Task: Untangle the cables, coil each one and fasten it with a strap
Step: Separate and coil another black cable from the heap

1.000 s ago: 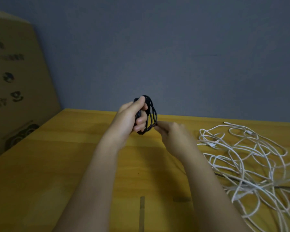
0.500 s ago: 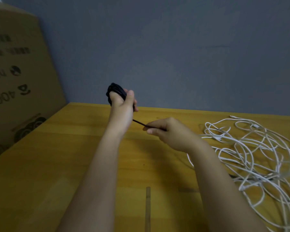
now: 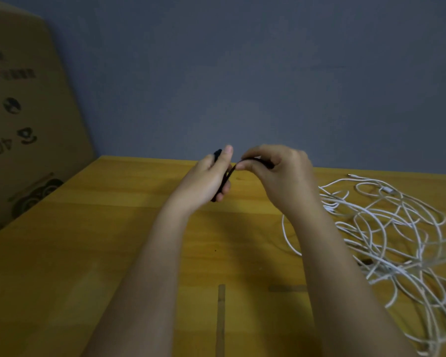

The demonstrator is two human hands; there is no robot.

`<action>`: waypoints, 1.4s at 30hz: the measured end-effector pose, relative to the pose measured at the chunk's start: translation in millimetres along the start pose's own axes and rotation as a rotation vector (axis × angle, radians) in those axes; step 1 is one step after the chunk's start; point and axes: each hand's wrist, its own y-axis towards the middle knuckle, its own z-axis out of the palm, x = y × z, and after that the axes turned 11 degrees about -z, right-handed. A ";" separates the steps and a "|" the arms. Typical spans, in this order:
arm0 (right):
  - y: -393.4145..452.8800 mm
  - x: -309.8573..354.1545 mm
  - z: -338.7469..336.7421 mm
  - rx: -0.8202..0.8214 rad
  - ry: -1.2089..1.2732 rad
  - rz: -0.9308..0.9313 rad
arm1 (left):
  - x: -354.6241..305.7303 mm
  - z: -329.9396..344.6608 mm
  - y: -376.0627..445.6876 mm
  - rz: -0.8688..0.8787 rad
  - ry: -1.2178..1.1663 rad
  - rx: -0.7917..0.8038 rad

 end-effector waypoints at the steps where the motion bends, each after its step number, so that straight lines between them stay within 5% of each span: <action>1: 0.8 0.1 0.1 0.013 0.000 -0.020 | 0.2 0.1 0.0 0.015 0.000 0.014; 11: 0.9 -12.4 -13.2 0.054 0.009 0.079 | -1.1 -2.7 -2.9 0.097 -0.115 0.167; 20: -0.2 -13.4 -15.3 0.435 0.080 0.325 | 17.6 -13.1 16.2 0.025 -0.089 -0.396; 23: -1.9 -9.4 -15.1 0.518 0.095 0.359 | 18.7 -19.1 14.7 0.025 -0.136 -0.454; 34: 11.4 1.9 -8.7 -0.259 0.312 0.263 | -3.0 -4.9 -3.9 0.063 -0.185 -0.023; 39: 10.3 6.0 -9.5 -0.402 0.340 0.334 | -11.8 -7.3 -7.7 0.060 -0.326 0.054; 42: 7.4 1.4 -7.3 -0.337 0.318 0.401 | -16.1 -9.9 -8.9 0.056 -0.443 0.056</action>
